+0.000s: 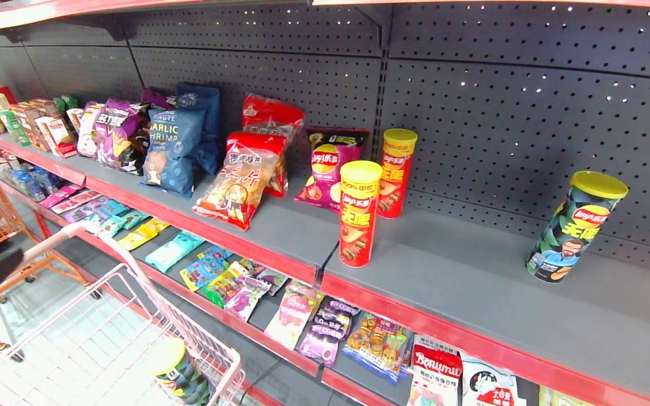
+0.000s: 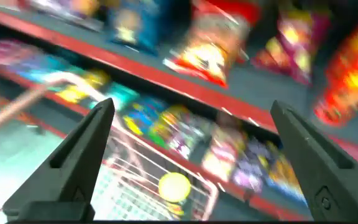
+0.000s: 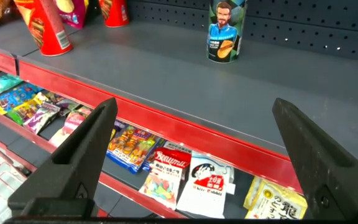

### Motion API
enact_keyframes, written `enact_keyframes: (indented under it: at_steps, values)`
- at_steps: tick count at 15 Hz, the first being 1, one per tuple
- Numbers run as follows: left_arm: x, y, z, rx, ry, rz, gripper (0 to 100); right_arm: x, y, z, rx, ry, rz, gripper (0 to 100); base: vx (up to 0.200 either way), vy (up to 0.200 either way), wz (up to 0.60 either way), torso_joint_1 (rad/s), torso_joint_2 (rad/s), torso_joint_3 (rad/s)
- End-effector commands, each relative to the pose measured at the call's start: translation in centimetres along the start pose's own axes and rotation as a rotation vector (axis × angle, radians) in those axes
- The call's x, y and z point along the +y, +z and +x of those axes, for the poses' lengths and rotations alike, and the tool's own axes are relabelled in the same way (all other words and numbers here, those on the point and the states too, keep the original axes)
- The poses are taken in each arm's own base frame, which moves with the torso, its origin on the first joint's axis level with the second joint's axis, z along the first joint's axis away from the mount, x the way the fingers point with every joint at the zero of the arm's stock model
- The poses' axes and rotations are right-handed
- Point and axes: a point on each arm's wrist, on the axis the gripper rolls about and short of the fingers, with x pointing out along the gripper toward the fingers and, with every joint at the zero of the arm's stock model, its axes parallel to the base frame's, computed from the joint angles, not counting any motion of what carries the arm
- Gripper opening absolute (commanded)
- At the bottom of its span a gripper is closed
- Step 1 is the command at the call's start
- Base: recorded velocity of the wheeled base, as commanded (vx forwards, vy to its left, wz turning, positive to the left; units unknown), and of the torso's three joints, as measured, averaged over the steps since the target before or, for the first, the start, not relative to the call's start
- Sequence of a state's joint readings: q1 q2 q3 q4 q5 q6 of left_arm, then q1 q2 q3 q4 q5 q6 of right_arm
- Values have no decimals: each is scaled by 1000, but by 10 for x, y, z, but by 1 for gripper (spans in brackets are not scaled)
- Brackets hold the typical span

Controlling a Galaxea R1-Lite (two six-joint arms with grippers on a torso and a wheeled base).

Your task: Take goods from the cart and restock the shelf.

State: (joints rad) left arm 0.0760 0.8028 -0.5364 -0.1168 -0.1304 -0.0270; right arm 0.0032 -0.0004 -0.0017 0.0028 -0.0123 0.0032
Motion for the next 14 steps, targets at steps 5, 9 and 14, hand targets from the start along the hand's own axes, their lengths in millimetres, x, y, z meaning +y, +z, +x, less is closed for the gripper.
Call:
enact_keyframes:
  at_steps: [5, 9, 14]
  values:
    - [14, -57, 65, 296, -112, 43, 100, 0, 0, 0, 1, 6, -2, 100, 0, 0, 0, 0, 0, 0]
    - [14, -66, 65, 311, -112, 39, 100, 0, 0, 0, 1, 6, -2, 100, 0, 0, 450, 1, 2, -1]
    - [14, -70, 70, 343, -133, 29, 100, 0, 0, 0, 1, 6, -2, 100, 0, 0, 120, 0, 1, 0]
